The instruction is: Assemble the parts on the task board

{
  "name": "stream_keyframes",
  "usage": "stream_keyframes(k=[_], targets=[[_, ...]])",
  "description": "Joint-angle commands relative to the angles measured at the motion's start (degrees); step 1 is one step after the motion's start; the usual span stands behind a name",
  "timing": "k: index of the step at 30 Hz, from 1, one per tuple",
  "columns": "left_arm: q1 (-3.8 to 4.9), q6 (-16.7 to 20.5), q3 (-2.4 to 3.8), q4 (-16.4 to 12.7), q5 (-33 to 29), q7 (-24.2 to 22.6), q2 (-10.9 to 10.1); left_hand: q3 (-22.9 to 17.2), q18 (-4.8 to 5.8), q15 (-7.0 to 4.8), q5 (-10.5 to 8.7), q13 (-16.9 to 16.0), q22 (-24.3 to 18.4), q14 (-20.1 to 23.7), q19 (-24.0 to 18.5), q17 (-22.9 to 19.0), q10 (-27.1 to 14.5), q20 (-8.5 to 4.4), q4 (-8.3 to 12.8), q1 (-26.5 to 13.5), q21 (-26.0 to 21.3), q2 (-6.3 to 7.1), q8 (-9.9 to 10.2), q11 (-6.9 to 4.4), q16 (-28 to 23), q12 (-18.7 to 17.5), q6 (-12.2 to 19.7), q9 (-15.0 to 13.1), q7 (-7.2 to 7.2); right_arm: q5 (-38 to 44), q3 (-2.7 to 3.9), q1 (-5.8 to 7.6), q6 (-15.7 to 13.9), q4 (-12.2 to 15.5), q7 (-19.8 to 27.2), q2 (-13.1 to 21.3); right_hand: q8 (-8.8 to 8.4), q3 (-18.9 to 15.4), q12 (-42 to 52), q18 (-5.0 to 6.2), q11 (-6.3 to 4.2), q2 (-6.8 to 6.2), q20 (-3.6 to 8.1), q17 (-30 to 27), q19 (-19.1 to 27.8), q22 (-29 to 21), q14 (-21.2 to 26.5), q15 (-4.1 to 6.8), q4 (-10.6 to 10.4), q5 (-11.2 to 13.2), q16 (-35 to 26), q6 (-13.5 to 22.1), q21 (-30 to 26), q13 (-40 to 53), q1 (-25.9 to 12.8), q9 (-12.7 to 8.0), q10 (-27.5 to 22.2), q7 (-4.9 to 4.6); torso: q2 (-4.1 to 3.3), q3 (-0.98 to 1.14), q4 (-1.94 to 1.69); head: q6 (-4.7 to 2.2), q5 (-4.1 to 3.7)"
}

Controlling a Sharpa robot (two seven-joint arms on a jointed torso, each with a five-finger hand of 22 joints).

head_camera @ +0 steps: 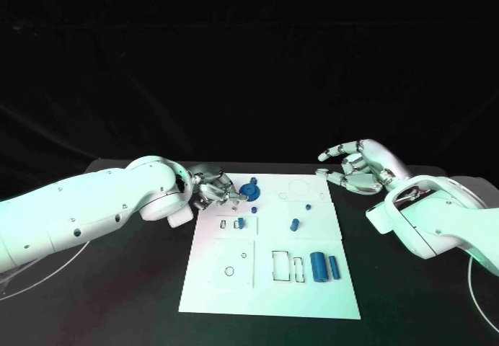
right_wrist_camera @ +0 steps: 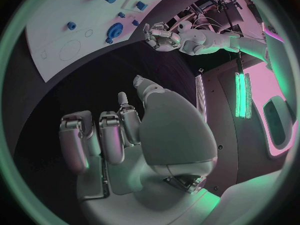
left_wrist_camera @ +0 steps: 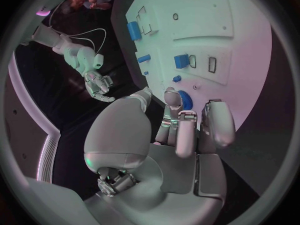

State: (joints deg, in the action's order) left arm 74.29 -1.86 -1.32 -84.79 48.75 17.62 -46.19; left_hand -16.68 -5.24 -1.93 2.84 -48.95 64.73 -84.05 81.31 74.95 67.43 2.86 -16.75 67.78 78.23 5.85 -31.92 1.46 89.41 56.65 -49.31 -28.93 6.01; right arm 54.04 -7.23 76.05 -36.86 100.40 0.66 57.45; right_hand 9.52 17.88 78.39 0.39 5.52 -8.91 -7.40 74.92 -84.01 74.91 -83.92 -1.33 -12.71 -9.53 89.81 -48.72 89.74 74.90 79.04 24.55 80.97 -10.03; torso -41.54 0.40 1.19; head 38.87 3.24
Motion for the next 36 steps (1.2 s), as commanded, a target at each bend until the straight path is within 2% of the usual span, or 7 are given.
stream_keyframes(k=[1, 6, 8, 12, 23, 30, 36], targets=[[0.67, -7.3, -0.2, 0.8, 8.1, 8.8, 1.5, 0.2, 0.54, -0.41, -0.04, -0.4, 0.0, -5.7, 0.1, 14.2, 0.1, -0.11, 0.0, -0.5, -0.2, -0.22, -0.3, 0.1, 0.1, 0.6, 0.4, -0.2, -0.01, -2.0, -0.01, 0.04, 1.9, -0.2, 0.3, 0.1, 0.21, 0.4, 0.1, -0.39, -0.33, -0.03, 0.27, 14.8, -6.0, 15.1, -6.0, 0.29, 0.0, -0.3, 0.0, -0.5, 0.3, 5.9, 0.3, 0.1, -0.1, -0.07, 0.1, 0.22, 0.01, 0.21, 0.1], [1.71, -8.5, -0.78, 2.1, 10.9, 10.6, 3.8, 0.2, 0.59, -0.42, -0.04, -1.0, 0.2, -5.7, 0.3, 14.3, 0.2, -0.12, 0.0, -0.8, -0.1, -0.49, -0.5, 0.1, 0.2, 1.2, 0.6, -0.4, -0.02, -2.0, -0.04, 0.06, 2.1, -0.5, -0.2, 0.2, 0.22, 0.4, 0.1, -0.39, -0.33, -0.03, 0.27, 14.8, -6.0, 15.1, -6.0, 0.29, 0.0, -0.4, 0.1, -0.5, 0.3, 5.9, 0.3, 0.1, -0.1, -0.07, 0.05, 0.26, -0.05, 0.45, 0.21], [2.05, -8.9, -0.95, 2.7, 11.9, 11.1, 4.6, 0.4, 0.66, -0.44, -0.04, -1.9, 0.6, -5.7, 0.4, 14.3, 0.4, -0.12, 0.0, -1.3, 0.1, -0.53, -0.9, 0.05, 0.2, 2.0, 0.5, -0.8, -0.1, -1.9, -0.06, 0.06, 2.2, -0.7, -0.4, 0.2, 0.22, 0.4, 0.1, -0.39, -0.33, -0.03, 0.27, 14.8, -6.0, 15.1, -6.0, 0.29, 0.0, -0.4, 0.1, -0.5, 0.3, 5.9, 0.3, 0.1, -0.1, -0.07, 0.03, 0.18, 0.03, 0.55, 0.36], [2.43, -10.0, -1.13, 3.4, 13.2, 11.8, 5.7, 1.2, 0.74, -0.59, -0.05, -2.7, 1.2, -5.7, 0.6, 14.5, 0.2, -0.22, 0.0, -2.8, 0.3, -0.42, -2.2, -0.17, 0.2, 3.0, 0.3, -2.1, -0.39, -1.9, -0.08, 0.06, 2.2, -0.9, -0.6, 0.2, 0.22, 0.4, 0.1, -0.39, -0.33, -0.03, 0.27, 14.8, -6.0, 15.1, -6.0, 0.29, 0.0, -0.4, 0.1, -0.5, 0.3, 5.9, 0.3, 0.1, -0.1, -0.07, -0.06, 0.19, 0.08, 0.83, 0.53], [2.67, -14.0, -1.47, 4.6, 13.9, 12.6, 7.6, 4.1, 1.01, -0.84, -0.05, -4.1, 2.7, -6.0, 1.0, 15.0, 0.3, -0.45, -0.1, -6.5, 1.1, -0.38, -3.8, -0.46, 0.6, 4.4, 0.7, -4.2, -0.78, -1.7, -0.14, 0.04, 2.4, -1.2, -1.0, 0.1, 0.24, 0.4, 0.0, -0.39, -0.34, -0.1, 0.3, 14.7, -6.0, 15.1, -6.0, 0.32, 0.0, -0.5, 0.0, -0.5, 0.3, 5.8, 0.2, 0.1, -0.2, -0.07, -0.05, 0.13, 0.13, 1.32, 0.6], [2.68, -15.9, -2.1, 5.5, 14.0, 12.9, 8.5, 4.2, 1.06, -0.86, -0.02, -4.1, 3.0, -6.0, 1.1, 15.0, 0.2, -0.47, -0.1, -6.6, 1.3, -0.8, -3.9, -0.49, 0.6, 4.3, 0.8, -4.5, -0.81, -1.5, -0.15, 0.03, 2.5, -1.2, -1.2, 0.1, 0.24, 0.4, 0.0, -0.39, -0.34, -0.1, 0.3, 14.7, -6.0, 15.1, -6.0, 0.32, 0.0, -0.5, 0.0, -0.5, 0.3, 5.8, 0.2, 0.1, -0.2, -0.07, -0.09, 0.04, 0.08, 1.57, 0.6], [2.67, -16.6, -2.42, 5.7, 13.7, 12.9, 9.0, 4.1, 1.09, -0.88, -0.02, -4.1, 3.2, -6.0, 1.1, 15.0, 0.1, -0.48, 0.0, -6.3, 1.3, -1.27, -4.0, -0.51, 0.6, 4.4, 0.9, -4.7, -0.84, -1.5, -0.15, 0.03, 2.6, -1.3, -1.3, 0.1, 0.24, 0.4, 0.0, -0.39, -0.34, -0.15, 0.31, 14.6, -6.0, 15.1, -6.0, 0.33, 0.0, -0.6, 0.0, -0.4, 0.3, 5.8, 0.2, 0.0, -0.2, -0.07, -0.06, 0.08, 0.08, 1.8, 0.64]])
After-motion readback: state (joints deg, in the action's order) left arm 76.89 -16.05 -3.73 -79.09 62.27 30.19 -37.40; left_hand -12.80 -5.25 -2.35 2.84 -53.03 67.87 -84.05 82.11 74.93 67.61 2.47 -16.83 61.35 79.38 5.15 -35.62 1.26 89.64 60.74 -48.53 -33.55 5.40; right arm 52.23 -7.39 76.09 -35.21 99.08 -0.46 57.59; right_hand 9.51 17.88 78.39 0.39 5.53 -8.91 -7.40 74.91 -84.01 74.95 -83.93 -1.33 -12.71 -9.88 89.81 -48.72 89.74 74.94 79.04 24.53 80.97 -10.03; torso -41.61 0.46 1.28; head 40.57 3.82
